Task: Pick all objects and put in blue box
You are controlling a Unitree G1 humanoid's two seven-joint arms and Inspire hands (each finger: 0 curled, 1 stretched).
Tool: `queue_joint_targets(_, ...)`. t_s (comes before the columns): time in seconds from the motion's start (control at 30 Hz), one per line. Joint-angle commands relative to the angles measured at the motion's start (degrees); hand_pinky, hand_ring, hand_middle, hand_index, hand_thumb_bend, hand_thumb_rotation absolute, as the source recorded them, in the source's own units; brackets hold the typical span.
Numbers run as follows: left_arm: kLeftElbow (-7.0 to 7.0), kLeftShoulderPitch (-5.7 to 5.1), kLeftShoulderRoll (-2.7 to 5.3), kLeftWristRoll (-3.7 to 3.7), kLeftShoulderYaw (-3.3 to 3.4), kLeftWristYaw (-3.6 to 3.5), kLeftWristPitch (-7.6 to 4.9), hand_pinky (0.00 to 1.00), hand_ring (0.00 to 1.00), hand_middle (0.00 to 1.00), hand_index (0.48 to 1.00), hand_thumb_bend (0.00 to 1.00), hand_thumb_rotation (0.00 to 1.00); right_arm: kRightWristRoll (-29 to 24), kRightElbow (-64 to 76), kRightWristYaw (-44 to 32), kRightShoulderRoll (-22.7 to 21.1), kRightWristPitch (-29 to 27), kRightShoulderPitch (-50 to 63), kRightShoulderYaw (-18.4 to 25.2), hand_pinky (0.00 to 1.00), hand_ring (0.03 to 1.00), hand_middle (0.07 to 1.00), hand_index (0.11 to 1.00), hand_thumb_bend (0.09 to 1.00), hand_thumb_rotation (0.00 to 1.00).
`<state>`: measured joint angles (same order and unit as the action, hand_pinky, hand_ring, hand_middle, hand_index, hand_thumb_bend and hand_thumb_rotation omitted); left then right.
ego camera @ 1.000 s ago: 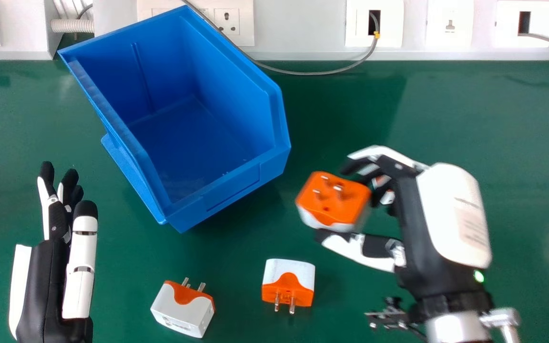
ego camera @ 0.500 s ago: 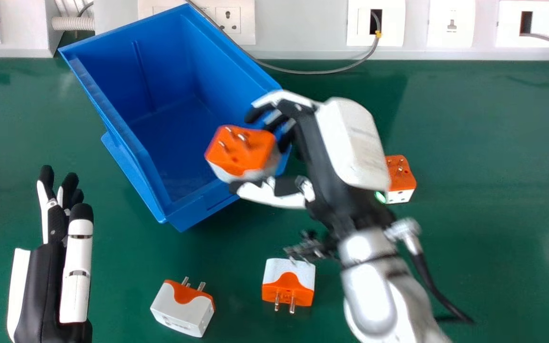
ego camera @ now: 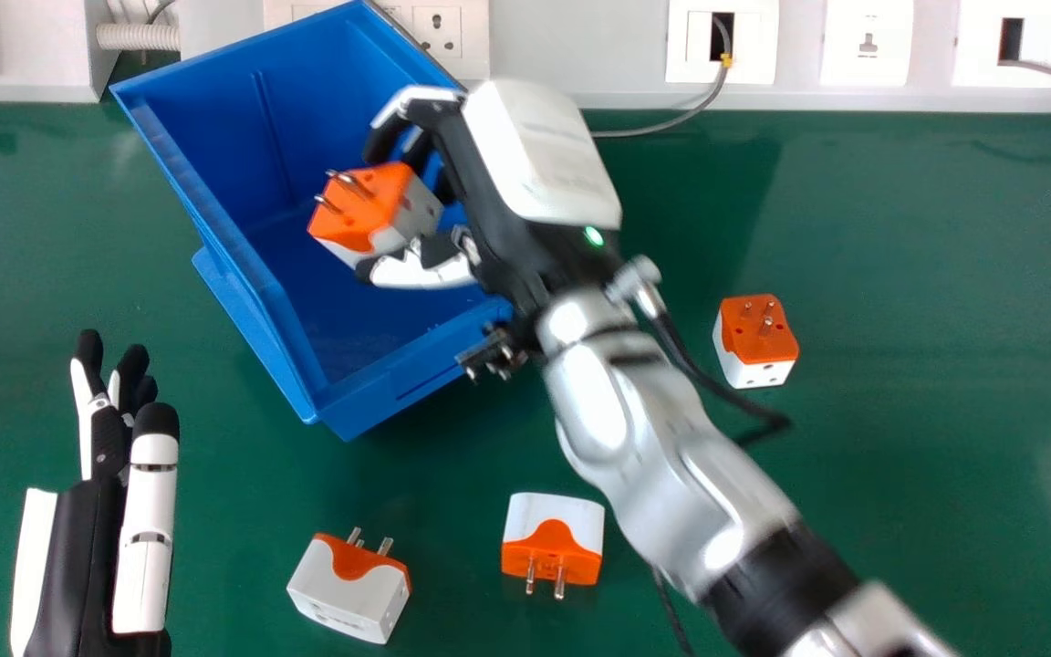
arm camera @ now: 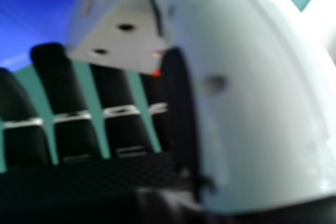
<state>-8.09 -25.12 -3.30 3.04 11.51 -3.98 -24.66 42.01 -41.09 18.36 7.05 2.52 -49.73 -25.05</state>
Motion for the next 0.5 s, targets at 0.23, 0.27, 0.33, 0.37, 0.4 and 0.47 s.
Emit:
queue_joint_targets(0.23,-2.88,-1.55,0.56,-1.1,-0.53,0.9,-1.55,1.0,1.0,1.0,1.0,0.31,0.95,0.44,-20.28,2.97,5.62,4.94,-18.84,-3.26,0.27,0.418,0.536,0.542,0.485,0.0)
queue_joint_targets(0.27,-2.84,-1.68,0.59,-1.51,-0.53,1.08,-1.96,1.0,1.0,1.0,1.0,0.31,0.95,0.23,-21.76,2.88,5.9,4.88,-19.82,-3.42,0.27,0.423,0.54,0.544,0.485,0.0)
queue_joint_targets(0.33,-2.99,-1.81,0.63,-1.77,-0.6,1.28,-1.93,1.0,1.0,1.0,1.0,0.3,0.95,-1.3,-24.25,2.46,6.34,3.27,-21.16,-2.68,0.27,0.42,0.541,0.543,0.485,0.0)
queue_joint_targets(0.37,-3.34,-1.97,0.75,-1.8,-0.74,1.38,-1.51,1.0,1.0,1.0,1.0,0.3,0.95,-2.24,-25.2,2.22,6.49,2.34,-21.61,-2.2,0.27,0.42,0.538,0.543,0.486,0.0)
queue_joint_targets(0.4,-3.66,-2.11,0.89,-1.97,-0.89,1.56,-1.19,1.0,1.0,1.0,1.0,0.3,0.96,-3.0,-25.91,1.91,6.58,1.66,-21.99,-1.96,0.27,0.421,0.537,0.544,0.486,0.0)
queue_joint_targets(0.47,-4.04,-2.27,1.24,-1.75,-1.13,1.82,-0.75,1.0,1.0,1.0,1.0,0.29,0.96,-4.19,-26.89,0.95,6.7,0.57,-22.62,-1.83,0.28,0.424,0.535,0.544,0.487,0.0)
